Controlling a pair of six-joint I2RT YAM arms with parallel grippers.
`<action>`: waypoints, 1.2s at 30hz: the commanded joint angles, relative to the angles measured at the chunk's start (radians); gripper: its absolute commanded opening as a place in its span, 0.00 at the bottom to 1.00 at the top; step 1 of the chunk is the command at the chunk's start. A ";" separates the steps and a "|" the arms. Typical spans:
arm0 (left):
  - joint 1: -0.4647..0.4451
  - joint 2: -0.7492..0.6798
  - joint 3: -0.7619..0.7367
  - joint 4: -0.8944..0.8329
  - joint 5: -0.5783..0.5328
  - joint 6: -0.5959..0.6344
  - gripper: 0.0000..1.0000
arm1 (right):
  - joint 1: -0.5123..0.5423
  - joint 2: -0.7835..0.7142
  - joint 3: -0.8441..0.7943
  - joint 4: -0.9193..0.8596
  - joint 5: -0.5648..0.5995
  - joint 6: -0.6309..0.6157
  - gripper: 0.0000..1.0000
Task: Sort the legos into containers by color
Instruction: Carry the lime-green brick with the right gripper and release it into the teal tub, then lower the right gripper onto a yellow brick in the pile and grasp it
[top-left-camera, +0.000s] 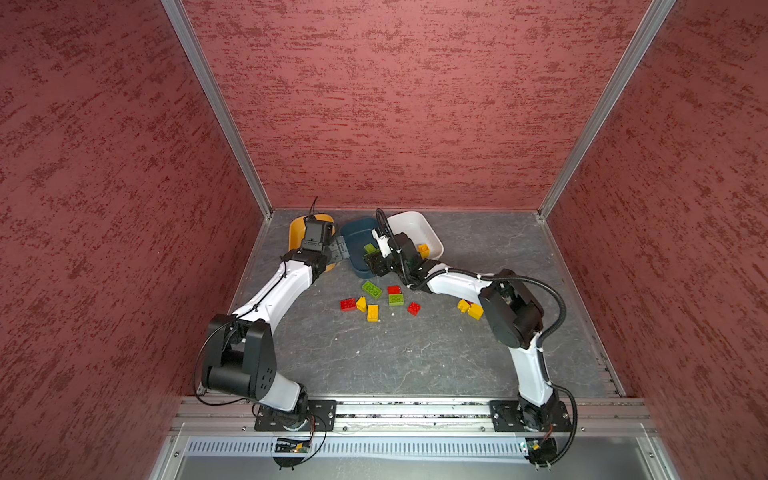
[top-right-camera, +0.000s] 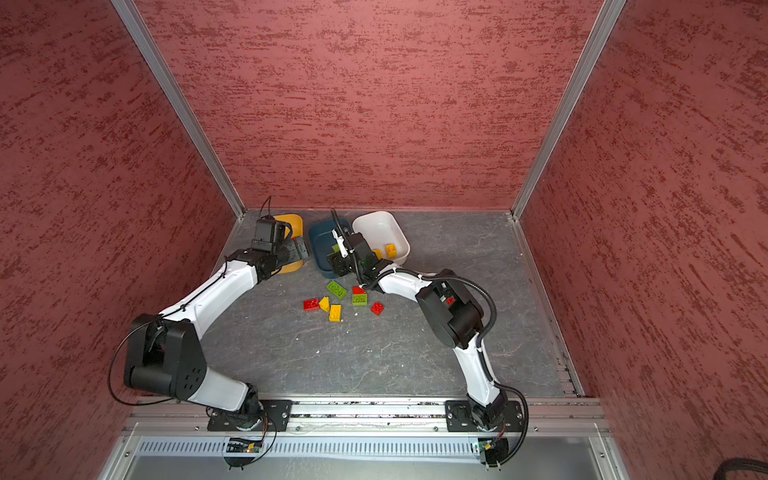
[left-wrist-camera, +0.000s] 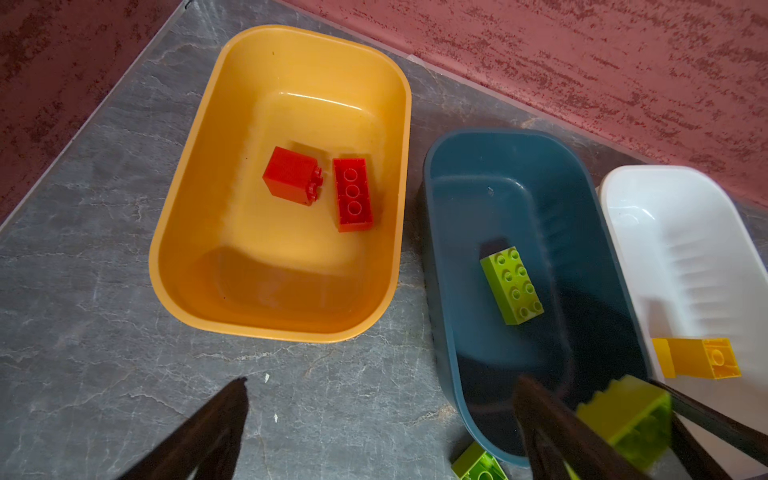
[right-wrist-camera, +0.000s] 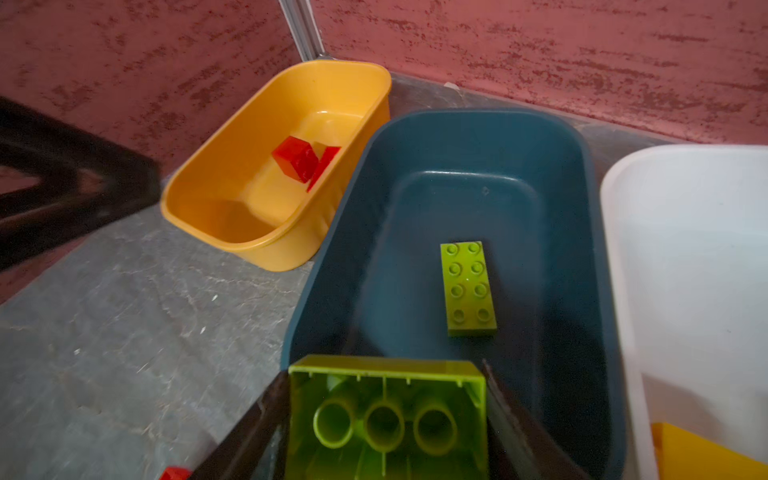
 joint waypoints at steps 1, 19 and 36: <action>0.009 -0.026 -0.020 -0.008 0.004 -0.015 1.00 | 0.003 0.034 0.089 -0.090 0.058 -0.007 0.68; -0.025 0.009 0.023 0.011 0.034 -0.041 0.99 | 0.003 -0.188 -0.109 -0.141 -0.091 -0.062 0.89; -0.025 0.008 0.008 0.024 0.035 -0.059 0.99 | 0.090 -0.207 -0.268 -0.326 -0.415 -0.565 0.87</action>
